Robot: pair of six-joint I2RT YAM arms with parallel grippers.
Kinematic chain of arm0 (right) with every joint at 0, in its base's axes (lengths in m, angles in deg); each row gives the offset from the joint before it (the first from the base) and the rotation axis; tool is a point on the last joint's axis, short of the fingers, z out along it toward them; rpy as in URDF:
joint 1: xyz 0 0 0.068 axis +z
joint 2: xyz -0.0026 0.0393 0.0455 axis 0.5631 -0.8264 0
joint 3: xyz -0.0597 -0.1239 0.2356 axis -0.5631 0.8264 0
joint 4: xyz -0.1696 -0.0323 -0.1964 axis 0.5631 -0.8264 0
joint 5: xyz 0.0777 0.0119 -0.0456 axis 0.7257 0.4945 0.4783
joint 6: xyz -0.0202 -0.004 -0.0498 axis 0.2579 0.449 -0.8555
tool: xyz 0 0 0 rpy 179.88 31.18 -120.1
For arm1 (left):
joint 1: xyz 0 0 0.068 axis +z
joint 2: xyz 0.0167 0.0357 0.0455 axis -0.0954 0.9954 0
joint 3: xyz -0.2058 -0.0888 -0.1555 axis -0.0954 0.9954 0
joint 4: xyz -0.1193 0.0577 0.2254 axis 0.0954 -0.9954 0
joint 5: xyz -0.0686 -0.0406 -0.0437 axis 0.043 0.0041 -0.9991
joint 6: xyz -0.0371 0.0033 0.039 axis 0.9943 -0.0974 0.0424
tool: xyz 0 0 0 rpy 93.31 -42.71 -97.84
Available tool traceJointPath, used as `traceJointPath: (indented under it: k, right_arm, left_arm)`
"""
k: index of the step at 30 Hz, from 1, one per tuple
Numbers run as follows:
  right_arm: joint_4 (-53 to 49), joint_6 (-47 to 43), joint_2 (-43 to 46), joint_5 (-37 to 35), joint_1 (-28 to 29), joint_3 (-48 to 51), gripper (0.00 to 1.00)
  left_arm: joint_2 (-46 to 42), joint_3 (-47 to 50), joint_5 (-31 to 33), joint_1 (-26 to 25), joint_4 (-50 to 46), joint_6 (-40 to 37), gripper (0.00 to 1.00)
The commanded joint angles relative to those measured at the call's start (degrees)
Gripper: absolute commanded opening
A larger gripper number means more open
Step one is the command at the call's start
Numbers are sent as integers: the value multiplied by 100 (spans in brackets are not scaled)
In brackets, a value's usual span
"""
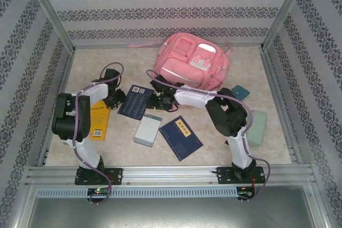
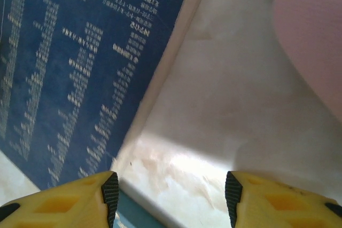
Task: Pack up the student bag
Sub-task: Move the book to the center of the table, then adjust the book at the center of the table.
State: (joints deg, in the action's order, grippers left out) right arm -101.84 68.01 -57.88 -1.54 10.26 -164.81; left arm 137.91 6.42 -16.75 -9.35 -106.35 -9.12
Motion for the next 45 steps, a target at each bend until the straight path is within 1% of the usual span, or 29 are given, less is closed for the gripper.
traceJointPath:
  k: [1,3,5,6,8,11,14,16,19,21,24,26,31,33,37,41,45]
  right_arm:
    - [169,361,-286,250,73,-338,55]
    - [165,360,-423,289,74,-490,52]
    - [164,333,-569,357,51,-673,45]
    - [142,326,-635,388,47,-766,44]
    - [93,277,-738,423,13,-956,43]
    - [10,200,-853,469,-40,-1204,43]
    - [-91,93,-851,448,-89,-1284,45]
    - [-106,-11,-802,415,-106,-1266,47]
    - [-135,-106,-721,377,-117,-1207,49]
    - [-170,-117,-660,362,-101,-1147,49]
    - [-210,-89,-624,309,-59,-1023,47]
    - [-171,-15,-630,310,-22,-912,45]
    - [-101,71,-713,277,94,-751,41]
    - [-101,53,-765,311,124,-760,38]
    - [-116,6,-797,309,143,-782,36]
    - [-201,-110,-825,178,121,-849,35]
    - [-240,-273,-918,156,22,-1099,32]
  left_arm:
    - [-207,513,-419,-34,-37,-87,40]
    - [-417,773,-532,-33,61,24,41]
    - [-631,1047,-675,-34,165,171,41]
    - [-725,1192,-785,-34,232,245,41]
    - [-937,1456,-982,-58,332,437,41]
    - [-1392,1859,-1083,-165,481,726,42]
    - [-1873,2062,-1000,-191,424,928,48]
    - [-2094,2089,-994,-192,392,908,54]
    - [-2295,2074,-952,-184,446,769,56]
    - [-2220,1958,-871,-155,403,518,56]
    - [-1800,1637,-1190,-71,418,64,57]
    - [-1469,1396,-1280,-52,433,-194,56]
    - [-909,1034,-882,39,342,-585,54]
    - [-775,956,-757,89,193,-617,54]
    - [-817,982,-447,89,112,-574,55]
    - [-926,962,-475,90,114,-532,54]
    - [-937,1246,-873,89,299,-350,53]
